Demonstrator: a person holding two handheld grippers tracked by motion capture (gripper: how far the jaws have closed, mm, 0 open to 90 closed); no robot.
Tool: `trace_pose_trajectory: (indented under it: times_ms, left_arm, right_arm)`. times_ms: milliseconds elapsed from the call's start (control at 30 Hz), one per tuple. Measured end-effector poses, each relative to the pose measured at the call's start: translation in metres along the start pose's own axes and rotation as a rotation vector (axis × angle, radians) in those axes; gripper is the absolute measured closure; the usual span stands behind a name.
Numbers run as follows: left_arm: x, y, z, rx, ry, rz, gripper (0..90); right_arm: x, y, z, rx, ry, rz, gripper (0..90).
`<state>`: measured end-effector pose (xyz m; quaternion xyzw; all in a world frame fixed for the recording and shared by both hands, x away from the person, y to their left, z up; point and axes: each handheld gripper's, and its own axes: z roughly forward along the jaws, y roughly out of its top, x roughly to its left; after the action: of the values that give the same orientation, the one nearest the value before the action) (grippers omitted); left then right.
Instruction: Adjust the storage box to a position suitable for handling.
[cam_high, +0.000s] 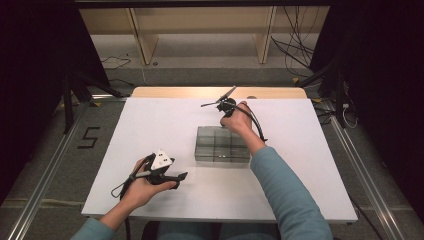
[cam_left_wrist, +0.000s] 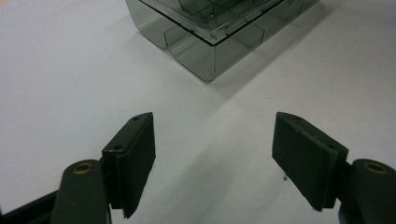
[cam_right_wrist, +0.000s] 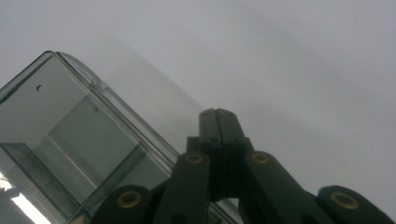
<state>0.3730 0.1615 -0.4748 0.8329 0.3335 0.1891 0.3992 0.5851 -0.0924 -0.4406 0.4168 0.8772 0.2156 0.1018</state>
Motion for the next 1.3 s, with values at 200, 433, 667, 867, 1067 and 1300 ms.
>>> trace_pose_trajectory:
  times_ms: [200,433,667,867,1067,1300]
  left_arm:
    - [-0.001,0.0,0.0,0.001,-0.004,-0.001,30.2]
    - [-0.001,0.0,-0.001,0.003,-0.004,0.006,30.3]
    - [-0.002,0.0,0.0,0.005,-0.005,0.008,30.3]
    - [-0.004,0.0,0.0,0.001,-0.008,0.008,30.3]
    - [-0.004,-0.001,-0.002,0.006,-0.007,0.009,30.3]
    - [-0.004,-0.002,-0.004,0.006,-0.006,0.009,30.4]
  right_arm:
    - [0.004,-0.004,-0.002,0.0,0.01,0.001,90.0]
    - [0.007,-0.009,-0.003,0.012,0.006,0.007,90.0]
    - [0.01,-0.016,-0.006,0.02,0.009,0.012,90.0]
    - [0.014,-0.024,-0.008,-0.008,0.017,0.005,90.0]
    - [0.02,-0.032,-0.011,-0.037,0.004,-0.005,90.0]
    - [0.028,-0.039,-0.014,-0.047,0.008,-0.016,90.0]
